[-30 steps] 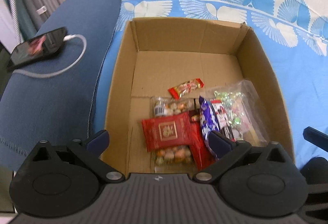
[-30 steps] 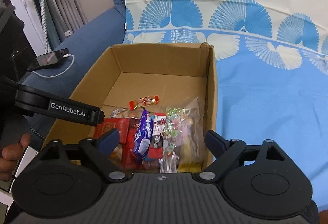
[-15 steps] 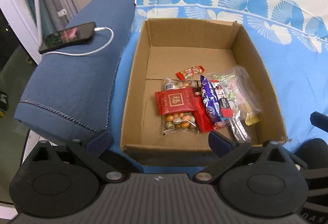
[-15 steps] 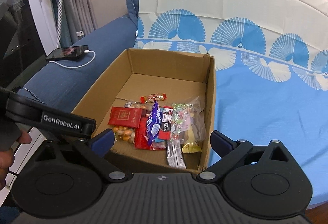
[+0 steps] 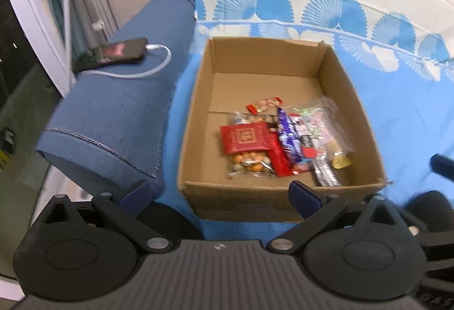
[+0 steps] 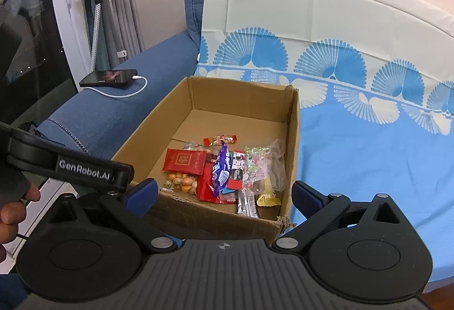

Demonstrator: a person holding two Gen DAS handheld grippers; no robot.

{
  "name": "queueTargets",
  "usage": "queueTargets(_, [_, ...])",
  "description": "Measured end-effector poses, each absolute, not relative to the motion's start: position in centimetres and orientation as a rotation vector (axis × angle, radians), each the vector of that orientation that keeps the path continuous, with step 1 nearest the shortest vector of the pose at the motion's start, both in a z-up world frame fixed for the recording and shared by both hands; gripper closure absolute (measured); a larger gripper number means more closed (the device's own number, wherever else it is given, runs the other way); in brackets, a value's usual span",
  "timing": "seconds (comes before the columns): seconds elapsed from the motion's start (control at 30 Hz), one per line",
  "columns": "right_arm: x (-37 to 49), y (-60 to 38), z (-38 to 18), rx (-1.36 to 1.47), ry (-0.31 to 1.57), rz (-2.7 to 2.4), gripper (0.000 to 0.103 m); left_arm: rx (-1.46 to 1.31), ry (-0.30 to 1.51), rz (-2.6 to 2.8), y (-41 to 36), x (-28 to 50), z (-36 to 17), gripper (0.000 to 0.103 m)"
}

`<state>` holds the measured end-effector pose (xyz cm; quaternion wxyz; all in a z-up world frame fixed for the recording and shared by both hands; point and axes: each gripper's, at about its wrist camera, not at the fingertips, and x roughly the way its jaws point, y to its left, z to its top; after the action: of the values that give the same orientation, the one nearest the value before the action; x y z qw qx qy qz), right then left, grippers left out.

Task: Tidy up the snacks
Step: 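Lift both open grippers away from the box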

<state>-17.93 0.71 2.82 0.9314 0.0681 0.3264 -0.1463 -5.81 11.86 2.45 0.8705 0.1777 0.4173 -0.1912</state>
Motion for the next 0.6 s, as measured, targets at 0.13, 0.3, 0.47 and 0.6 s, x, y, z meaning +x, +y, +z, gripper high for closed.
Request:
queueTargets(0.13, [-18.4, 0.9, 3.0, 0.137, 0.651, -0.300, 0.002, 0.421, 0.839, -0.388, 11.8, -6.6, 2.6, 0.000])
queueTargets(0.3, [-18.8, 0.9, 3.4, 0.141, 0.629, -0.310, 0.002, 0.413, 0.844, -0.423, 11.8, -7.1, 2.7, 0.000])
queueTargets(0.47, [-19.2, 0.6, 3.4, 0.152, 0.620, -0.320, 0.002, 0.406, 0.840, -0.416, 11.9, -7.3, 2.6, 0.000])
queueTargets(0.6, [-19.2, 0.7, 3.5, 0.153, 0.618, -0.322, 0.002, 0.409, 0.843, -0.409, 12.0, -7.3, 2.6, 0.000])
